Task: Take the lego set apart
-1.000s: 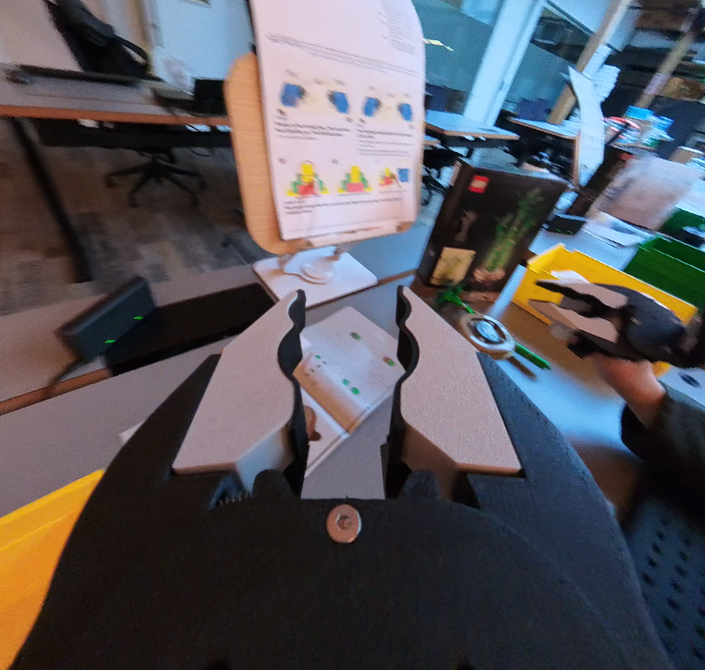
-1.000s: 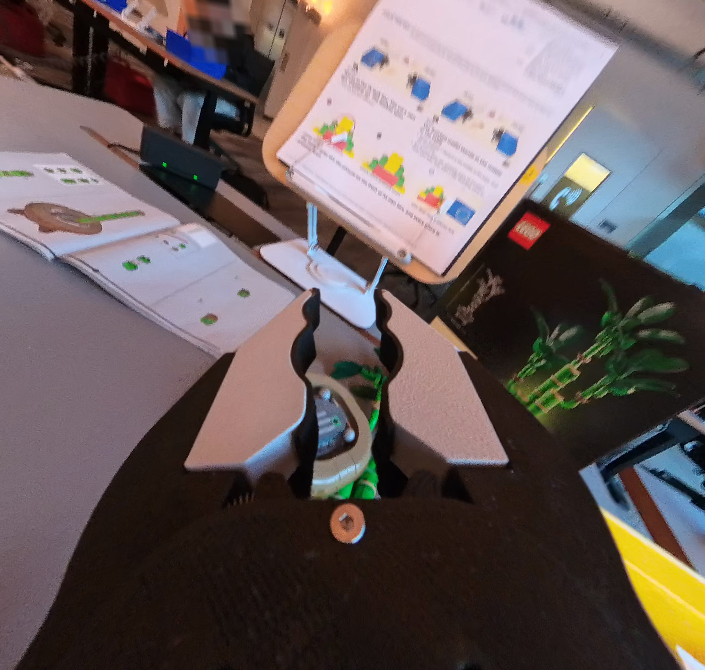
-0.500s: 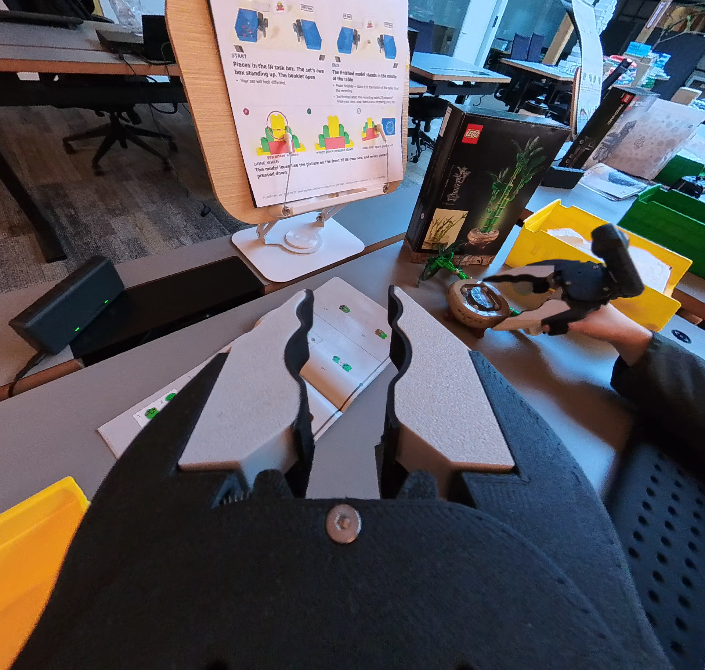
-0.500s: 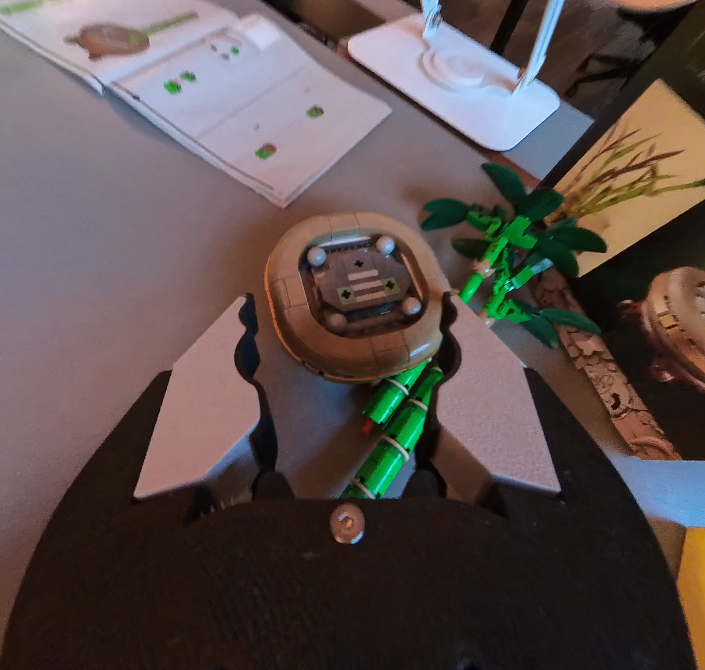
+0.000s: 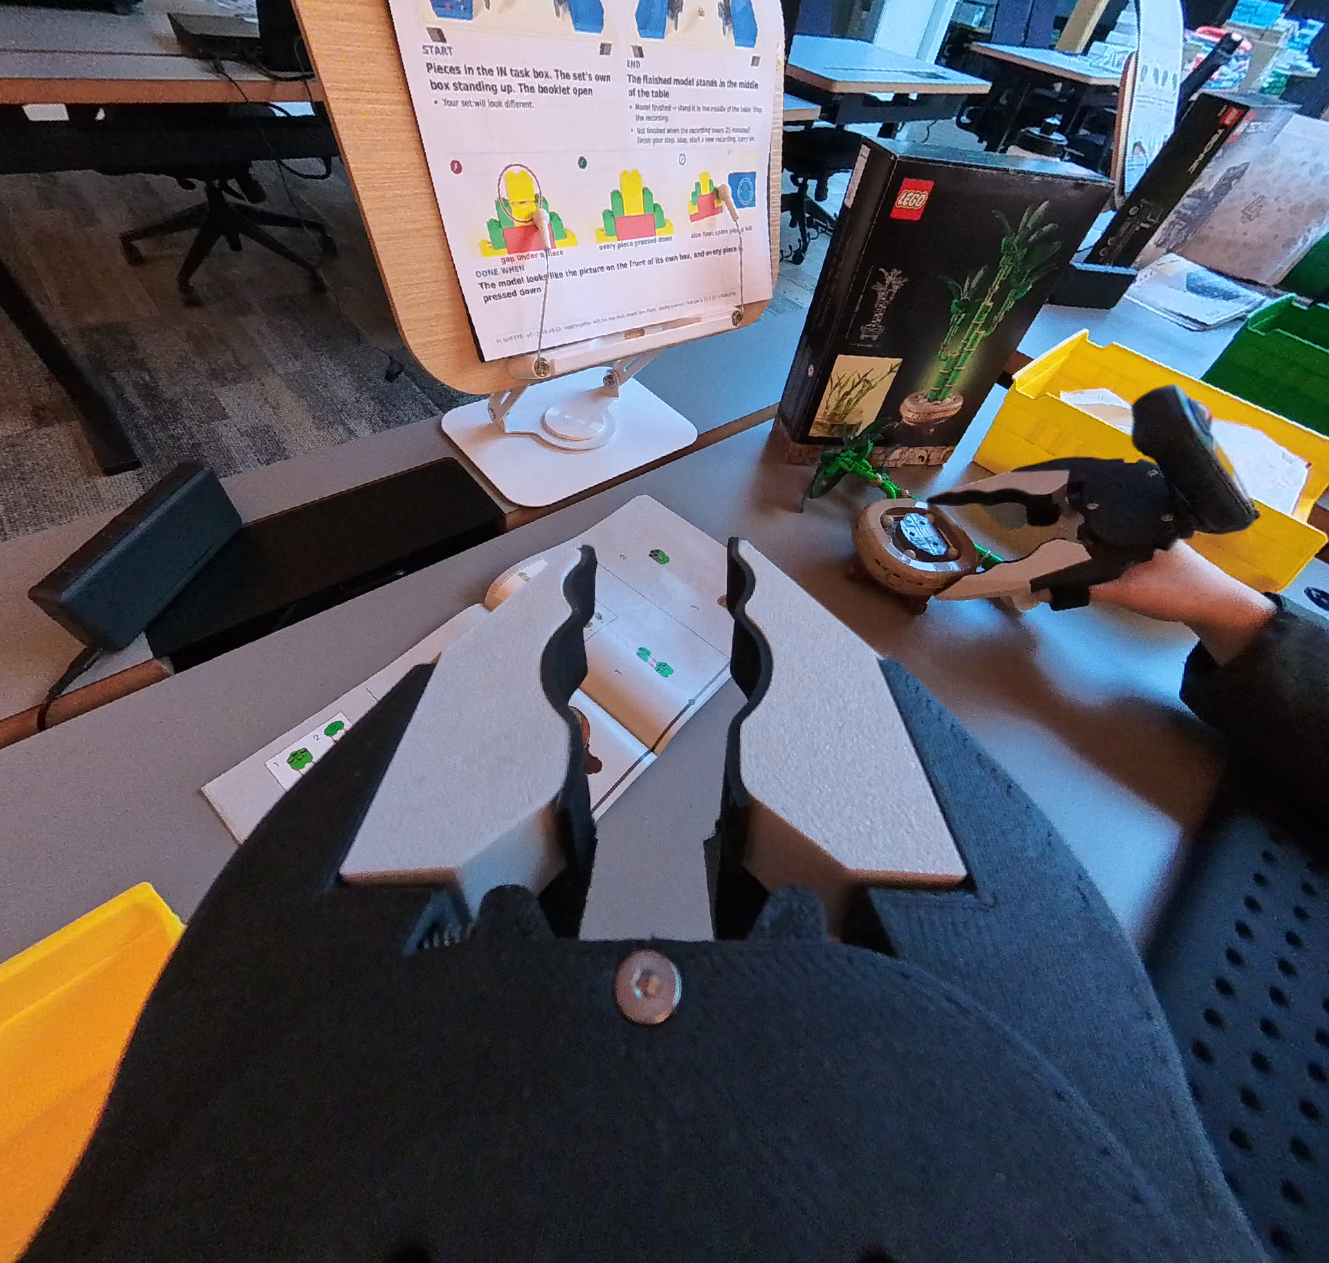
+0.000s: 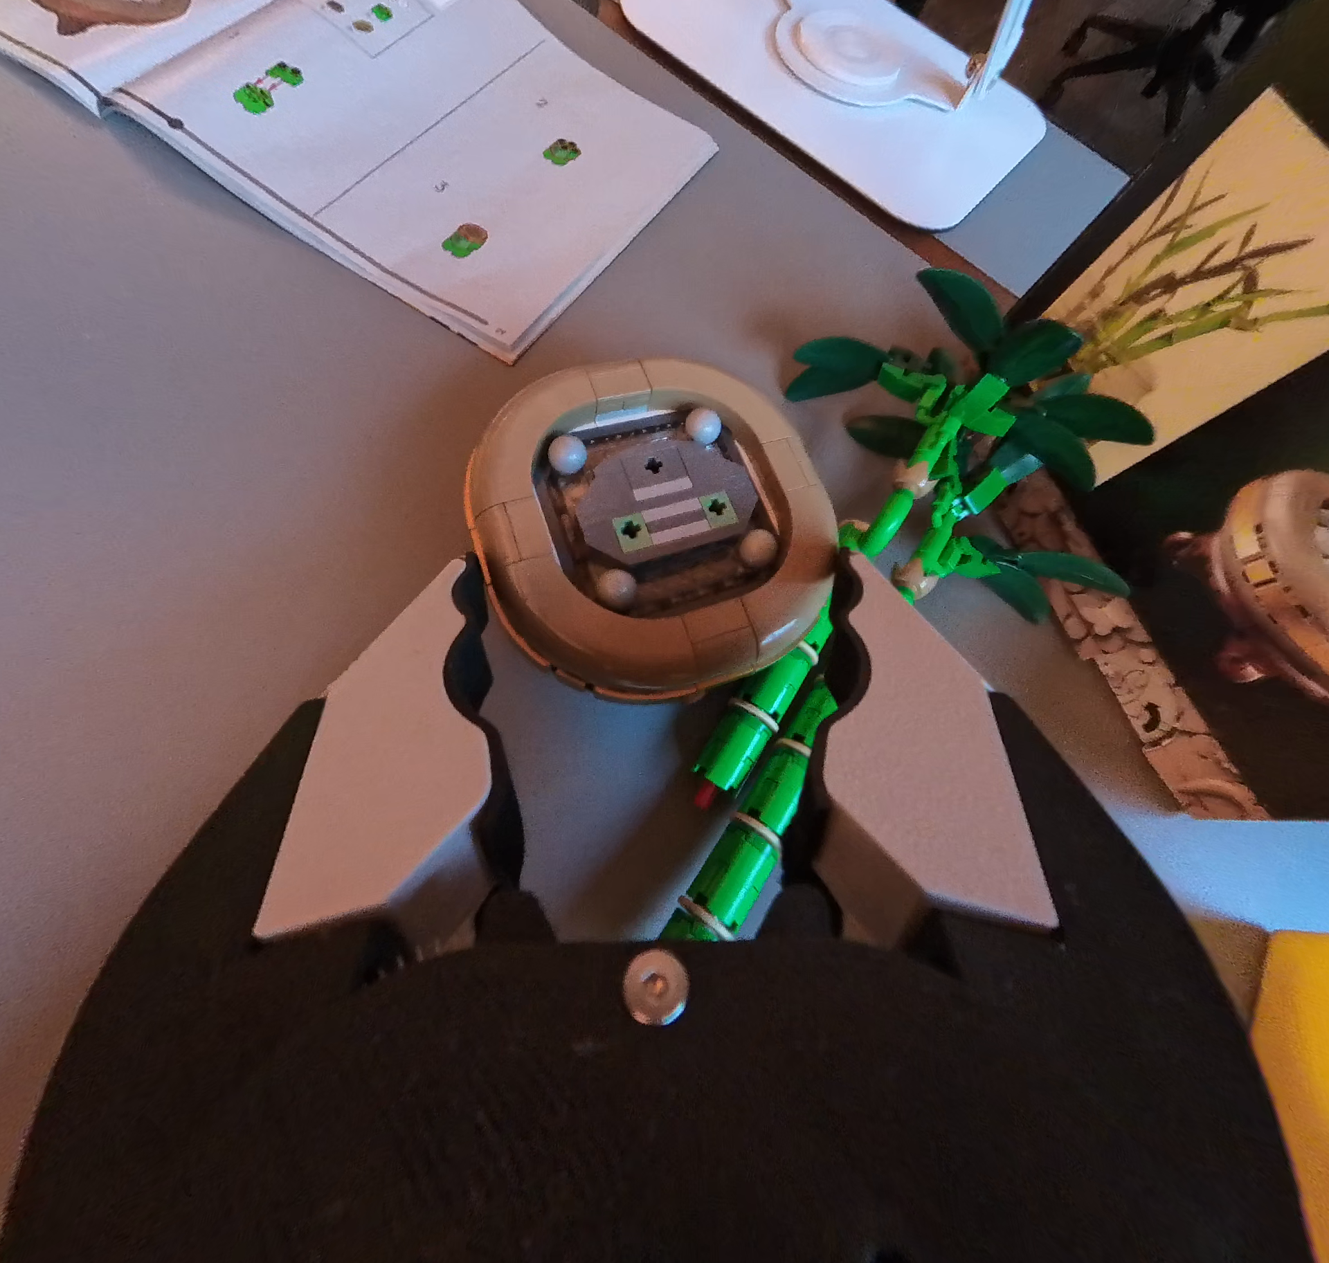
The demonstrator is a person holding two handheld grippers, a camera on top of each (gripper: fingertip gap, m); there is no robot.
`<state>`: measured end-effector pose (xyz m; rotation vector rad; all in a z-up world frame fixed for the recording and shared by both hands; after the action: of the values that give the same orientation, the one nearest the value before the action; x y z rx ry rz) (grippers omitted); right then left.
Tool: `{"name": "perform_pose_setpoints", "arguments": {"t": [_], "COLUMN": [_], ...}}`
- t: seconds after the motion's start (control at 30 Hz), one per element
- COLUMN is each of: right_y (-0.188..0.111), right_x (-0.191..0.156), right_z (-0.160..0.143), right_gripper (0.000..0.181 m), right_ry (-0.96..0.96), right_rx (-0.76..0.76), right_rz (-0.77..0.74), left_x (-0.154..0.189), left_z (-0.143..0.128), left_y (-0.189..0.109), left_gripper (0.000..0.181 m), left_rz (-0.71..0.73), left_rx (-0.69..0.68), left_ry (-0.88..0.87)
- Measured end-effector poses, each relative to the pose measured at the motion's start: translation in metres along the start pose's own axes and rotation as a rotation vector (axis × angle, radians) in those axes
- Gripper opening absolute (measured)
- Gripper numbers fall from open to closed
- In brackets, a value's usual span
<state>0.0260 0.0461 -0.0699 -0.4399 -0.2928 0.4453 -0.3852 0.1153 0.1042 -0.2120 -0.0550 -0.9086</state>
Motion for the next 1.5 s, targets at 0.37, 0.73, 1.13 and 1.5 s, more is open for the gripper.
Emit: {"name": "perform_pose_setpoints", "arguments": {"t": [0.37, 0.73, 1.13, 1.5], "right_y": [-0.009, -0.025, -0.017, -0.020], "right_x": [0.003, 0.048, 0.048, 0.053], "right_z": [0.015, -0.025, -0.041, -0.046], "right_gripper": [0.094, 0.023, 0.025, 0.019], "right_ry": [0.134, 0.301, 0.271, 0.327], "right_rx": [0.137, -0.052, -0.241, -0.250], "right_rz": [0.065, -0.084, -0.190, -0.182], "left_x": [0.000, -0.003, -0.002, -0.001], "left_z": [-0.004, -0.009, -0.013, -0.017], "left_y": [0.003, 0.006, 0.009, 0.012], "left_gripper": [0.034, 0.034, 0.033, 0.033], "left_rz": [-0.001, -0.006, -0.009, -0.009], "left_rx": [-0.036, -0.058, -0.096, -0.141], "left_ry": [0.004, -0.020, -0.005, 0.011]}}
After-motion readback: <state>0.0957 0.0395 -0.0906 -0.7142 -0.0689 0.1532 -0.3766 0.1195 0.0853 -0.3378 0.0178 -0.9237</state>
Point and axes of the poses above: each gripper's, where its closed fingertips meet, y out along the fingers, z out of its top, x = y × z across the jaws, the point moved 8 cm from there along -y, back along the fingers, and after that the axes turned 8 degrees about x, right-handed, at the moved point
